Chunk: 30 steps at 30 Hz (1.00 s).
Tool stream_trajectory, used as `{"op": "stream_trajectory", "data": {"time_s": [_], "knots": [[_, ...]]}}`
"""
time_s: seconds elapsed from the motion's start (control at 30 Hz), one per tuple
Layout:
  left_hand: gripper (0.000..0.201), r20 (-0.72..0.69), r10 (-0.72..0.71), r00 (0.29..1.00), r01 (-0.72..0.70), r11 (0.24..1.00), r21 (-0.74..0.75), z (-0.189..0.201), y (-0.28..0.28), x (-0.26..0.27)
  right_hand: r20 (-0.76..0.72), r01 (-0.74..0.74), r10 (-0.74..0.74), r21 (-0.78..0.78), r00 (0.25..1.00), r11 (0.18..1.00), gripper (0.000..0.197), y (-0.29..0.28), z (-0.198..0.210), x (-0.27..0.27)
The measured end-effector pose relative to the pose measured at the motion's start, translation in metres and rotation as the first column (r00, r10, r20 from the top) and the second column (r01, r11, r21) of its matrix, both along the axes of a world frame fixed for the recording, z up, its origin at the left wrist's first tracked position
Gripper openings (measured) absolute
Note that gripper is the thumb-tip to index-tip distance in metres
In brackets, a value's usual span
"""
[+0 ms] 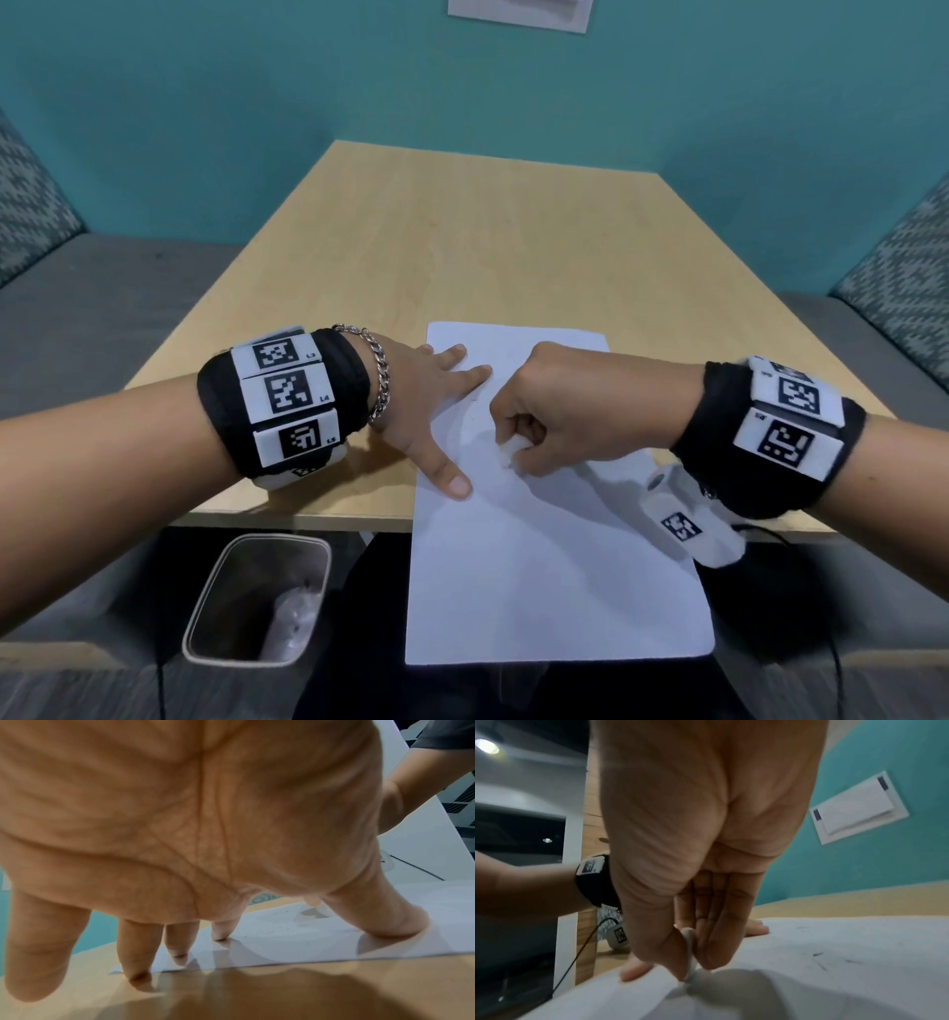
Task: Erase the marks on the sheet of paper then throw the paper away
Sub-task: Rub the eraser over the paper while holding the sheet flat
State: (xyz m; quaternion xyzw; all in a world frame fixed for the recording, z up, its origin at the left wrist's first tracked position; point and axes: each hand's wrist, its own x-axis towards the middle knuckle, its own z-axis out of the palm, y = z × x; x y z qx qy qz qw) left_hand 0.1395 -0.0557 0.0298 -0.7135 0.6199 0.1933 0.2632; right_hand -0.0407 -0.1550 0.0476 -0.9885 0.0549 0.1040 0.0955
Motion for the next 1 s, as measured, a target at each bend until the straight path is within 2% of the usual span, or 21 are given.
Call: {"op": "stream_trajectory", "data": {"time_s": [0.13, 0.33, 0.43, 0.5, 0.63, 0.8, 1.0], "knots": [[0.140, -0.009, 0.000, 1.000, 0.000, 1.000, 0.003, 0.004, 0.001, -0.003, 0.083, 0.058, -0.052, -0.072, 0.995, 0.996, 0.008, -0.011, -0.004, 0.014], [0.131, -0.033, 0.010, 0.999, -0.010, 1.000, 0.004, 0.009, 0.004, -0.005, 0.022, -0.003, 0.003, -0.014, 1.000, 1.000, 0.015, 0.000, -0.003, 0.017], [0.134, -0.025, 0.001, 1.000, 0.000, 1.000, 0.006, 0.007, 0.004, -0.004, 0.060, 0.067, -0.064, -0.059, 0.996, 0.996, 0.008, -0.008, -0.004, 0.024], [0.133, -0.027, -0.003, 1.000, 0.003, 1.000, 0.003, 0.006, 0.004, -0.004, 0.084, 0.063, -0.057, -0.068, 0.995, 0.996, 0.004, -0.005, -0.006, 0.024], [0.122, -0.054, 0.007, 0.999, -0.007, 1.000, -0.002, 0.007, 0.004, -0.003, 0.049, -0.004, 0.003, 0.023, 0.999, 1.000, 0.015, 0.000, -0.007, 0.021], [0.139, -0.030, 0.010, 0.999, -0.010, 1.000, -0.003, 0.006, 0.004, -0.003, 0.111, 0.123, -0.116, -0.058, 0.987, 0.991, 0.019, -0.017, -0.004, 0.023], [0.139, -0.013, 0.012, 1.000, -0.012, 1.000, 0.010, 0.011, 0.006, -0.008, 0.191, 0.266, -0.257, -0.024, 0.947, 0.964, 0.018, -0.045, 0.015, -0.006]]}}
